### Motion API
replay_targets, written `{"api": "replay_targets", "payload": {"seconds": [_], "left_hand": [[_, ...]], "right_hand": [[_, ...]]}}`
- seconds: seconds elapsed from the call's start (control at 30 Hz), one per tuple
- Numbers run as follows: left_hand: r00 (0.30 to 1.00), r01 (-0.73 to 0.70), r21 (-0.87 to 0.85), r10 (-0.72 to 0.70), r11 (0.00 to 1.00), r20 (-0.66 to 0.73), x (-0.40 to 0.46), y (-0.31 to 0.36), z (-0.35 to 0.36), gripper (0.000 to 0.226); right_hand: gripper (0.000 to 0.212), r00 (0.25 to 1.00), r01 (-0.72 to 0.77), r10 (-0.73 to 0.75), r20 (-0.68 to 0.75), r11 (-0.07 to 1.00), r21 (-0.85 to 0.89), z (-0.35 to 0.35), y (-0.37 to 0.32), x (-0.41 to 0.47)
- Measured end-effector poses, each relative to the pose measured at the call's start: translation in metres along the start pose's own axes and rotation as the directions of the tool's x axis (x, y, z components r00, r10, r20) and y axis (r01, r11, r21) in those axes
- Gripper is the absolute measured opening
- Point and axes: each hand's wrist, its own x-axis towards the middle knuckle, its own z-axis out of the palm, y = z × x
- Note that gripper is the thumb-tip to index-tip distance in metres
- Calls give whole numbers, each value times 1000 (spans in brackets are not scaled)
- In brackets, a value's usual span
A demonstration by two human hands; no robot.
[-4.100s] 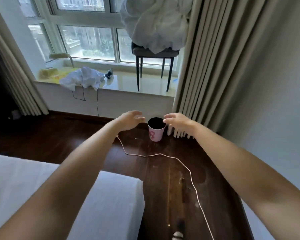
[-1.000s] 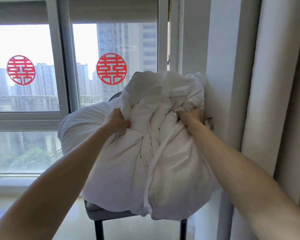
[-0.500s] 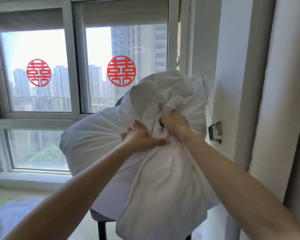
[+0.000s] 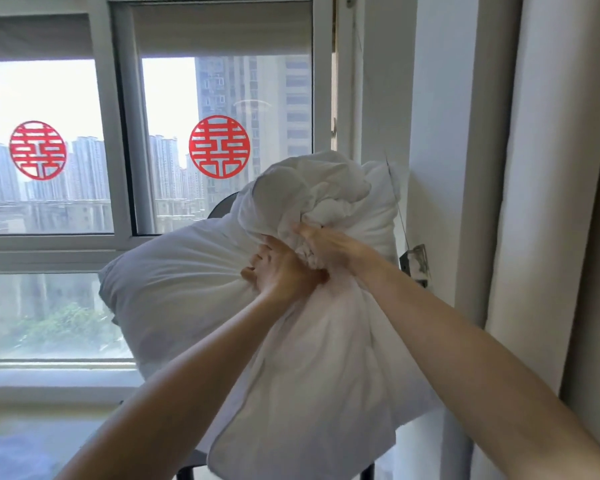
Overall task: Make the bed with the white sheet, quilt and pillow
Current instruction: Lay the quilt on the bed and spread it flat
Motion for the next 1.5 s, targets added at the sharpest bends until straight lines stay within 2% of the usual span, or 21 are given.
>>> {"api": "replay_targets", "payload": {"seconds": [0.07,0.13,0.23,0.27,0.33,0.37,0.5,0.6,0.67,0.77,0.87,0.97,1.07,1.13,1.27,1.33,1.43,1.47,1.5], "left_hand": [[997,6,-65,-11,998,-75,11,-2,3,108],[997,2,-134,-13,991,-81,18,-5,0,89],[998,-17,-175,7,984,-58,21,-17,-9,80],[998,-27,-186,17,982,-58,21,-23,-13,77],[997,-58,-229,45,972,-61,19,-35,-20,62],[997,-70,-255,56,964,-61,17,-41,-24,55],[996,-84,-276,74,958,-46,1,-57,-38,48],[996,-86,-237,80,968,-36,-18,-62,-44,44],[997,-80,-237,75,968,-31,-32,-66,-45,45],[999,-47,-301,44,952,-18,-52,-75,-47,56],[1000,-6,-360,-5,933,-27,-68,-77,-51,54],[995,-20,-407,-22,913,-98,-78,-68,-66,52],[987,-87,-445,17,891,-159,-97,-65,-92,47],[979,-116,-443,26,889,-205,-112,-68,-113,41],[952,-112,-410,-20,905,-304,-149,-79,-160,45],[943,-90,-431,-62,898,-326,-169,-86,-186,39],[926,-76,-425,-93,902,-365,-209,-98,-236,30],[919,-59,-413,-112,909,-378,-224,-104,-253,30],[913,-34,-401,-135,915,-386,-239,-109,-269,28]], "right_hand": [[50,1000,-22,22,-11,999,-50,1,7,2],[52,998,-37,36,-45,999,-28,-6,14,1],[64,971,-86,141,-192,959,269,-22,22,1],[72,939,-91,193,-284,937,337,-28,23,0],[86,840,-119,252,-481,949,291,-38,26,3],[95,797,-137,277,-536,948,287,-41,25,2],[113,740,-171,444,-506,851,497,-54,15,3],[121,780,-250,526,-338,758,602,-59,18,-1],[105,824,-252,504,-258,734,631,-51,28,-6],[72,879,-147,414,-235,705,693,-37,38,-13],[63,915,-85,307,-260,779,622,-34,19,-34],[52,948,43,138,-287,837,545,-36,-4,-49],[29,966,152,-1,-259,813,562,-35,-27,-77],[21,973,192,-74,-218,781,594,-32,-42,-94],[22,984,174,-154,-91,700,692,-17,-71,-124],[22,979,174,-195,-58,653,737,-7,-85,-140],[61,968,169,-252,-17,597,784,14,-119,-175],[63,959,174,-283,-5,575,799,23,-132,-190],[54,948,189,-318,-4,556,810,31,-144,-201]]}}
